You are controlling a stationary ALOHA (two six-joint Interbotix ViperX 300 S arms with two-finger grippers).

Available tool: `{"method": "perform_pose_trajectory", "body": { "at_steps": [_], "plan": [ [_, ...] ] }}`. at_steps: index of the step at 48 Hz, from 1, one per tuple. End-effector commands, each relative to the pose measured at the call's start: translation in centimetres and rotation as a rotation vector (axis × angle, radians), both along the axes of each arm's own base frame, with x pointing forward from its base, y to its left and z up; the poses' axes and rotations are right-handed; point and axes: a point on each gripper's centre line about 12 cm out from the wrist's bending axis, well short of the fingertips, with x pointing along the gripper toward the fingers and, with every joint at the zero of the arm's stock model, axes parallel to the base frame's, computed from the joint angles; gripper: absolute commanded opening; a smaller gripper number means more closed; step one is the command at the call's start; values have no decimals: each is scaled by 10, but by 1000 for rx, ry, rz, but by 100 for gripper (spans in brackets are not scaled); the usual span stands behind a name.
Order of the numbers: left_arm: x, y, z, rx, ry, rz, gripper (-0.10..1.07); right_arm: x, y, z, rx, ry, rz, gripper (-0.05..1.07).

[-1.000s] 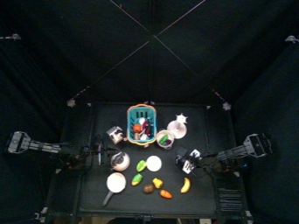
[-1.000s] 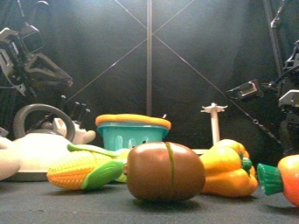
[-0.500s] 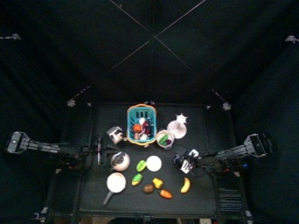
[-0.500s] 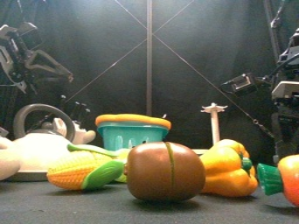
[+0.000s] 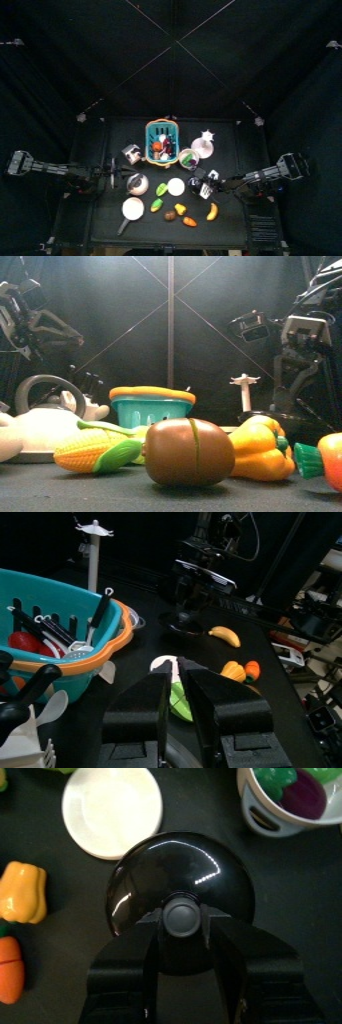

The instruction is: Grab pot lid and place onto pan

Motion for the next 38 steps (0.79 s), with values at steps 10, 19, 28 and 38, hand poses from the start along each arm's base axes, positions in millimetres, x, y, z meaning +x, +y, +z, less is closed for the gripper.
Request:
{"method": "perform_pose_trajectory", "body": {
  "at_steps": [10,19,28,38],
  "plan": [
    [4,0,9,7,-30,2,59,35,7,20,-28,-70,42,61],
    [4,0,9,4,-29,1,59,43,8,24,-41,-84,51,61],
    [5,-2,10,15,-30,-12,59,52,8,31,-65,-112,74,61],
    [6,-4,13,27,-40,-27,59,71,9,36,-106,-150,117,61]
  ]
}}
